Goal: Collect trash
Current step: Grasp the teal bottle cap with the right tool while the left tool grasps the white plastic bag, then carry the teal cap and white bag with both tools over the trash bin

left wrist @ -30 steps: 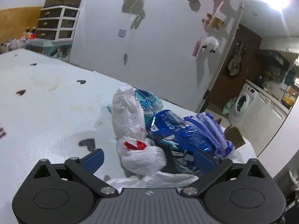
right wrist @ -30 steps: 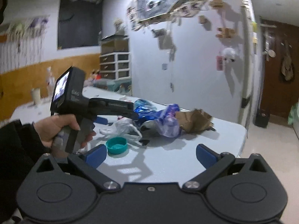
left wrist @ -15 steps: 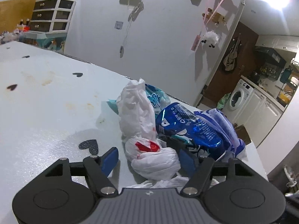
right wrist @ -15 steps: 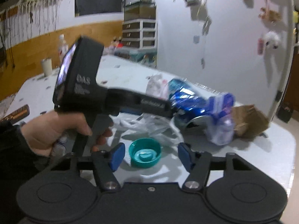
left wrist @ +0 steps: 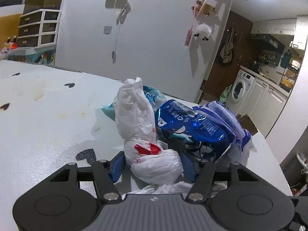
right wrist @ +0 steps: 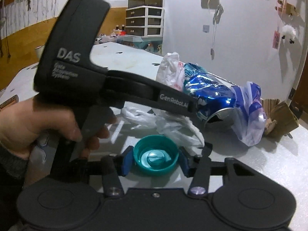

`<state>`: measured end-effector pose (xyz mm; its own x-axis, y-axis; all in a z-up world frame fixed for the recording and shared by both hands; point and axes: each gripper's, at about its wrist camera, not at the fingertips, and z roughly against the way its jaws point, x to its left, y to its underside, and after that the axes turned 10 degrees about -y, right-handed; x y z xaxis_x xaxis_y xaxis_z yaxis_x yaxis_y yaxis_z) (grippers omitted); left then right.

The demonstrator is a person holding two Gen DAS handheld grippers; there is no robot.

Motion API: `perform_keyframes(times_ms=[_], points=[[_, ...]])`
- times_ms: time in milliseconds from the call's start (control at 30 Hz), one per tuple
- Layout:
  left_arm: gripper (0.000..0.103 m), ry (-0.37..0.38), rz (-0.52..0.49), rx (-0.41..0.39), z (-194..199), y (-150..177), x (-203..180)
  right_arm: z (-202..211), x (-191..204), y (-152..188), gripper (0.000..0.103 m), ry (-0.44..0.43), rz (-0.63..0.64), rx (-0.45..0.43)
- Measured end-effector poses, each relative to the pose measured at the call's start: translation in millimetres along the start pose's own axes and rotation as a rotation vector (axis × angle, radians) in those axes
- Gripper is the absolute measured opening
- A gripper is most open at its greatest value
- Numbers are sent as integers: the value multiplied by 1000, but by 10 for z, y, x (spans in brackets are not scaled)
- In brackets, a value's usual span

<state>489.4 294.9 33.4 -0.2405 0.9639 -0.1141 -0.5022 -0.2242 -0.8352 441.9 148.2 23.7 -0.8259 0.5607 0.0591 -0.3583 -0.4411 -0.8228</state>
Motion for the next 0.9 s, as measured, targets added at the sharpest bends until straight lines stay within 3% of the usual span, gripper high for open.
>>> perform_keyframes(times_ms=[233, 433, 633, 733, 867, 900], points=[[62, 14, -6, -7, 149, 112, 23, 316, 60, 211, 50, -3, 1, 3], [62, 72, -28, 9, 384, 278, 21, 707, 27, 415, 50, 3, -41, -28], [62, 147, -75, 30, 694, 489, -1, 1072, -63, 535, 50, 33, -76, -72], [62, 220, -110, 49, 876, 611, -75, 1195, -121, 567, 50, 57, -88, -98], [65, 292, -47, 53, 1011, 724, -126, 1220, -148, 599, 50, 55, -95, -120], [73, 302, -13, 61, 1012, 742, -119, 1214, -142, 606, 50, 53, -94, -123]])
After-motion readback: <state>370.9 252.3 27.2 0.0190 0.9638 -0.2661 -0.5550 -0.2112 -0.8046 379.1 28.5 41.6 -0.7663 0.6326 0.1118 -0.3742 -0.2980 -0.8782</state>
